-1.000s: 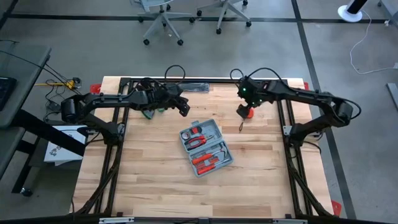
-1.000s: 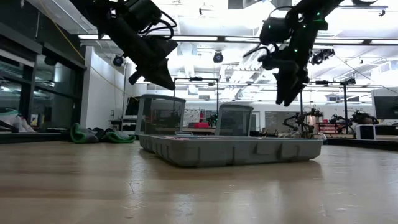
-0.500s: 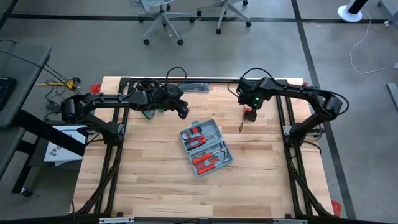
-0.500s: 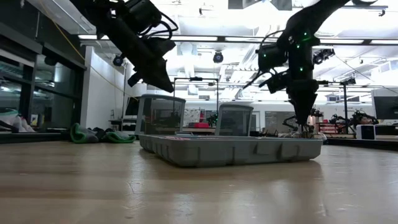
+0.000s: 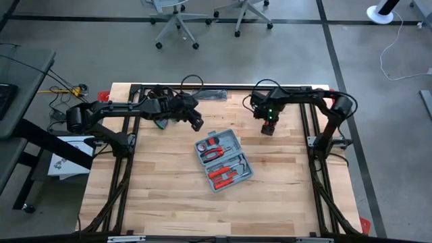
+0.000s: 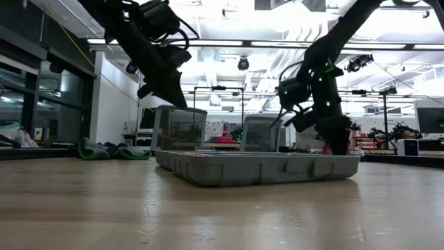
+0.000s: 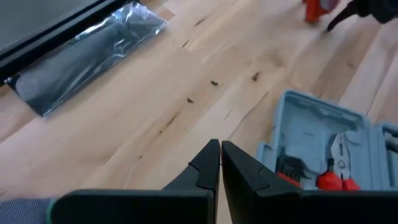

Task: Prefit tool cases
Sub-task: Put the tape measure into the gray prefit tool case

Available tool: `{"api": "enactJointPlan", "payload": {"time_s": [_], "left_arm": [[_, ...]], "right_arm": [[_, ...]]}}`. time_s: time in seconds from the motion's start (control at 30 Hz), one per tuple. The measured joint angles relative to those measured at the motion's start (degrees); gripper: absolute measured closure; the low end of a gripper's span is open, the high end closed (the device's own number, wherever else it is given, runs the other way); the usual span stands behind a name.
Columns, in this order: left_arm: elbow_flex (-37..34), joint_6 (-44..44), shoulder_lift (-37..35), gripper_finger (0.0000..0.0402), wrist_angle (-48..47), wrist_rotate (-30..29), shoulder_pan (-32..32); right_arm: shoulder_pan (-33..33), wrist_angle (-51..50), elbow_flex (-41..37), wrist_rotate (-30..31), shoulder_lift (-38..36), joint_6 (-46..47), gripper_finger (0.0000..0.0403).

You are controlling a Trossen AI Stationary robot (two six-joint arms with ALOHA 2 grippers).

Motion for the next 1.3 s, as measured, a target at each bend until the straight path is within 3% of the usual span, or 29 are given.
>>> {"api": "enactJointPlan", "payload": {"time_s": [0.1,0.2,0.47,0.63,0.83,0.93,1.13,1.3], "left_arm": [[-0.01,-0.01,0.00,0.0392,-1.36,0.00,0.00],[-0.02,-0.03,0.00,0.0392,-3.12,0.00,-0.23],[-2.08,-1.02,0.00,0.0392,-3.70,0.00,-1.09],[-3.81,-4.78,0.00,0.0392,-3.73,0.93,-1.05],[-6.49,-8.11,0.00,0.0392,-3.69,7.42,-1.09],[-7.96,-9.24,0.00,0.0392,-3.55,7.55,-1.16],[-11.49,-11.59,0.00,0.0392,3.62,9.56,-1.16],[-13.31,-13.15,0.00,0.0392,7.04,12.66,-1.18]], "right_arm": [[0.00,1.83,0.16,-0.31,0.35,2.50,0.0107],[0.13,3.63,0.08,-0.44,-0.35,4.66,0.0146],[0.17,7.11,-0.64,-0.82,-2.05,10.80,0.0148],[1.12,8.45,-0.66,-5.70,-3.44,13.56,0.0149],[5.27,12.35,-0.66,-12.22,-9.71,15.88,0.0151],[9.08,15.71,-0.64,-14.79,-11.27,18.12,0.0151],[18.29,22.13,0.15,-14.30,-10.55,17.63,0.0154],[21.94,20.55,4.57,-13.13,-7.85,10.10,0.0165]]}}
